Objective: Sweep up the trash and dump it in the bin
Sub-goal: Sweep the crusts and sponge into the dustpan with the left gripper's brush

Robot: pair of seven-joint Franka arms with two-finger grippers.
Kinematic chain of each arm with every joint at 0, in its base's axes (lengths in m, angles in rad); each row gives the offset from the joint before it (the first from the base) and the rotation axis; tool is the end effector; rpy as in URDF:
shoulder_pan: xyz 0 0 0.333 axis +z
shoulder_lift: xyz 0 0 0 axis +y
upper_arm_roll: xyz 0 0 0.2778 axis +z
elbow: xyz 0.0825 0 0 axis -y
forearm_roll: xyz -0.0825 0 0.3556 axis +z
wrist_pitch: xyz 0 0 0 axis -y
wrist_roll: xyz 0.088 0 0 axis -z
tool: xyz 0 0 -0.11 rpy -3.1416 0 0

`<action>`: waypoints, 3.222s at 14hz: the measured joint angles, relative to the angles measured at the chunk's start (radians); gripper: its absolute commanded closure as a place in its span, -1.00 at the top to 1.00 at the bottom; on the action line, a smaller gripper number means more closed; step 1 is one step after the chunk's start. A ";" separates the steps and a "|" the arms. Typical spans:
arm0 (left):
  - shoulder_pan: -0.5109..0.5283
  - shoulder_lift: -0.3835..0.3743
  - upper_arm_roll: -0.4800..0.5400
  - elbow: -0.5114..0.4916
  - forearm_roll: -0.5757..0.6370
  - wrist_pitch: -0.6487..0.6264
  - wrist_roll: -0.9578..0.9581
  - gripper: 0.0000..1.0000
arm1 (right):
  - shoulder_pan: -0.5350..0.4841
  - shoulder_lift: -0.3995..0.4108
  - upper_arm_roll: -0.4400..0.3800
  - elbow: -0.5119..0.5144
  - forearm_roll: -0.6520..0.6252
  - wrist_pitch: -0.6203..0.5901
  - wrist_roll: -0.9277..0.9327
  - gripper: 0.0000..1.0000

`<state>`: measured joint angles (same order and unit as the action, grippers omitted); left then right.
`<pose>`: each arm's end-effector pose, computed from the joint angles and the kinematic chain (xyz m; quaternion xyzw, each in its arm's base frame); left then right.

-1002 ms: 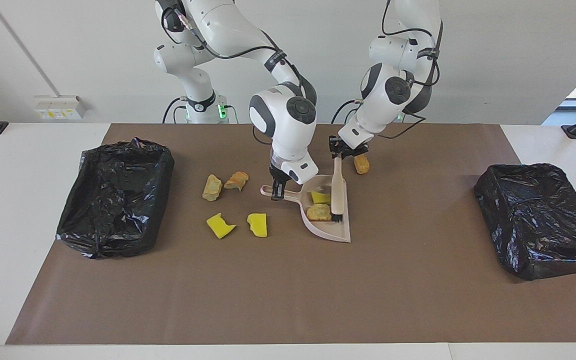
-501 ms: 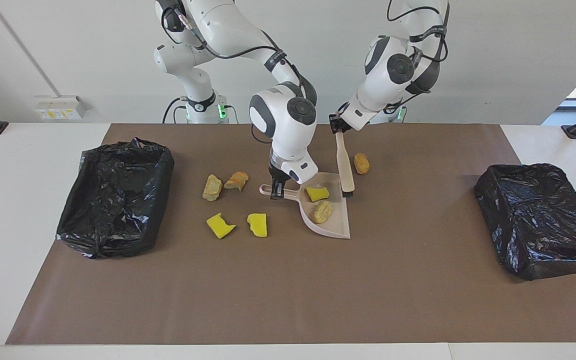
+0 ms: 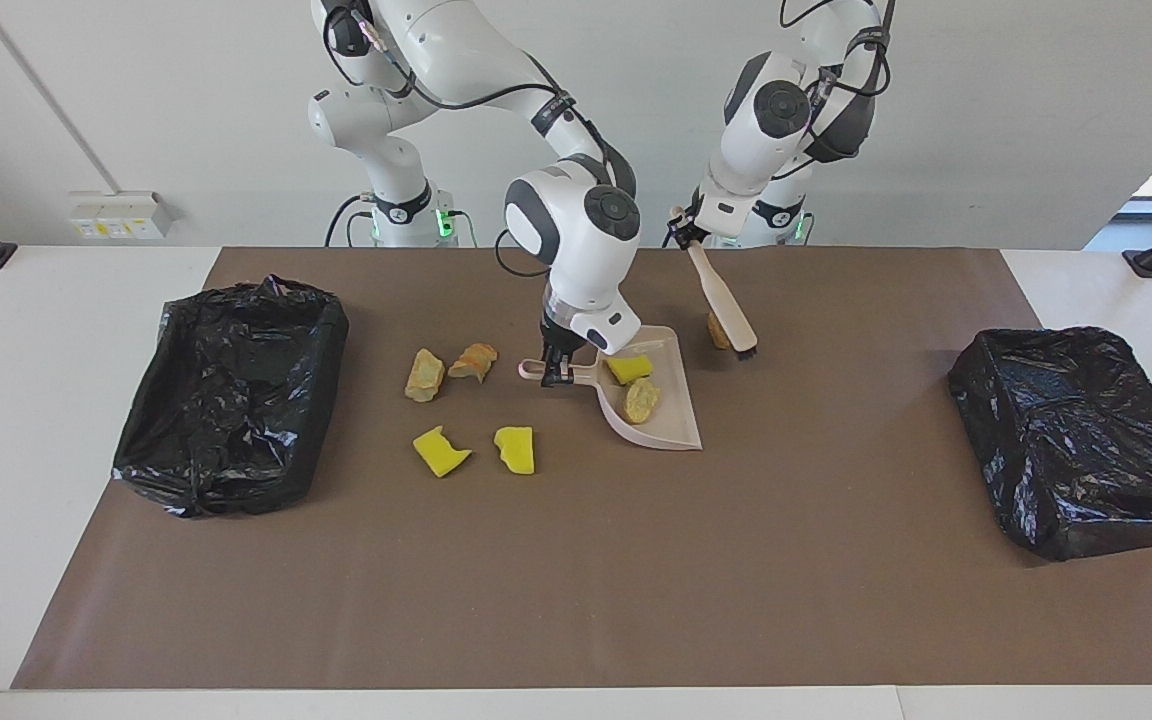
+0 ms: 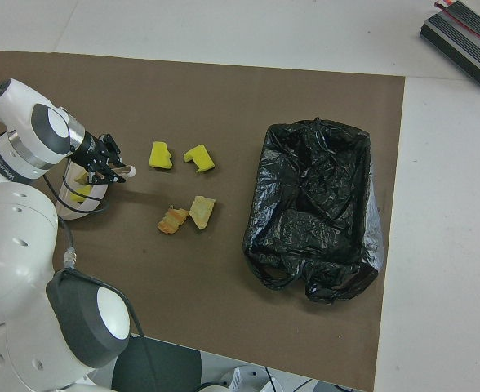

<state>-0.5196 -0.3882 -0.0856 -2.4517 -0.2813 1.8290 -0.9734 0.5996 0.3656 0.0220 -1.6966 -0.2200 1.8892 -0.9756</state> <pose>0.3038 -0.2382 0.4000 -0.9581 -0.2359 0.1627 0.0009 0.4960 0.3335 0.3459 0.6605 0.7396 -0.1015 0.0803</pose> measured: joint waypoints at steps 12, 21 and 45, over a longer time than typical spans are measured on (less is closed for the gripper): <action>0.000 -0.023 -0.033 -0.160 0.019 0.149 -0.201 -1.00 | 0.006 -0.024 0.000 -0.045 -0.001 -0.003 -0.014 -1.00; -0.026 0.303 -0.040 0.159 0.017 0.279 -0.131 -1.00 | 0.014 -0.028 0.001 -0.048 0.000 -0.007 -0.011 -1.00; -0.133 0.083 -0.059 0.202 -0.016 0.002 0.286 -1.00 | -0.152 -0.103 0.002 -0.017 0.050 0.026 0.098 -1.00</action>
<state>-0.6523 -0.3053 -0.1442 -2.2496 -0.2974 1.8307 -0.6876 0.4480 0.2627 0.0243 -1.7135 -0.1700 1.9149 -0.8777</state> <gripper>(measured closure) 0.731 0.678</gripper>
